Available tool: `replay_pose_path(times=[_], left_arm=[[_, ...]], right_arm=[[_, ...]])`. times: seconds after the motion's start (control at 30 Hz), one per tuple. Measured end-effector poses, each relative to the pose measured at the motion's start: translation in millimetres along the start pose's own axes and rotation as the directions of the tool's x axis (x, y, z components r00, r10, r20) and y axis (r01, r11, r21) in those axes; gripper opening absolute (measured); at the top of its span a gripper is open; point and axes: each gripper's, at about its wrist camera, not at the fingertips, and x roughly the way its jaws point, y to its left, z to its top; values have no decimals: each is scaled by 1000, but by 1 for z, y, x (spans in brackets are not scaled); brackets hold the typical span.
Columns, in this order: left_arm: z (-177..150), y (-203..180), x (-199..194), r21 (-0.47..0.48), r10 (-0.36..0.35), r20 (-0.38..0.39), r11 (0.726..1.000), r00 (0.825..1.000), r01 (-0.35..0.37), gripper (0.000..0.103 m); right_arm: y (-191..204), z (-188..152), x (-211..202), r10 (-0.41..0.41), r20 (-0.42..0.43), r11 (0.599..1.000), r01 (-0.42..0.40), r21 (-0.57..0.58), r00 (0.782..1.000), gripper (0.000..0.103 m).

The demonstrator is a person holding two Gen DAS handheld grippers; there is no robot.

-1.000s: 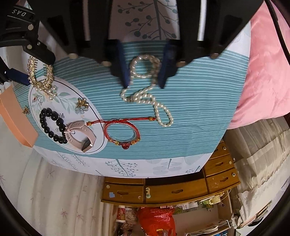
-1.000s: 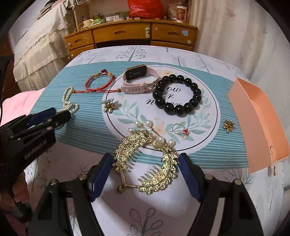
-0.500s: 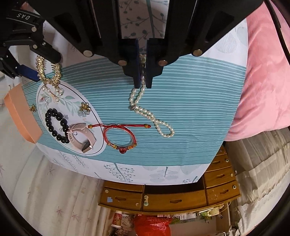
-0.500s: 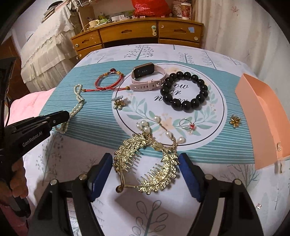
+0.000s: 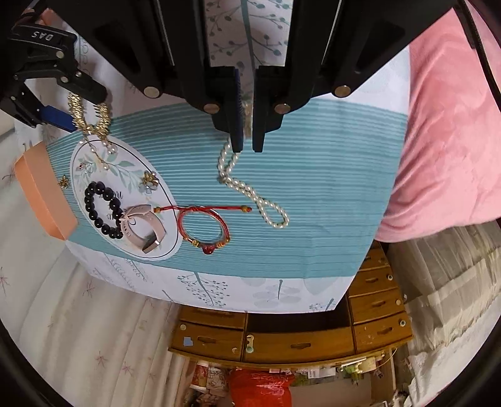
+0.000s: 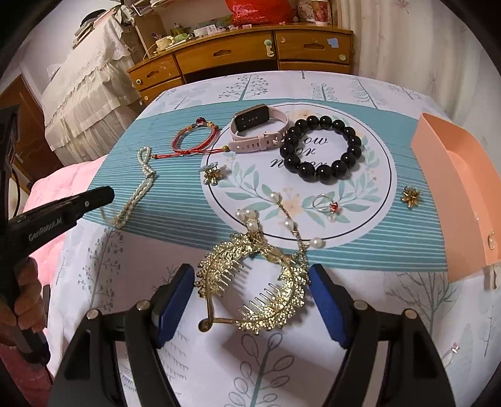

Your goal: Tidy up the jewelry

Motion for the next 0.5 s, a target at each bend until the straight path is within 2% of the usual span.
replay_pose_path(times=[0.03,0.13,0.2,0.27,0.3,0.47,0.5], left_arm=[[1,-2,2,17,0,-2,1000,1000,0,14],[6,-5,10,43,30,-19,999,999,-29,14],[7,-3,14,24,-1,-33,1000,999,2,15],[7,-3,18,20,-22,-56,1000,998,23,28],[6,-4,21,23,-17,-66,1000,998,19,35],[3,-7,31,57,49,-89,997,995,-44,36],[3,-8,32,63,53,-83,997,995,-48,42]], right_arm=[[-1,0,-1,2,0,1000,-2,2,1000,75],[-2,-1,-3,7,2,1000,-7,6,1000,75],[-4,-1,-4,5,3,1000,-5,7,1000,75],[-5,-1,-6,3,7,1000,-3,8,1000,75],[-5,-1,-7,2,8,1000,-2,7,1000,75],[-6,0,-8,2,11,1000,-2,5,1000,75],[-6,0,-8,2,10,1000,-2,5,1000,75]])
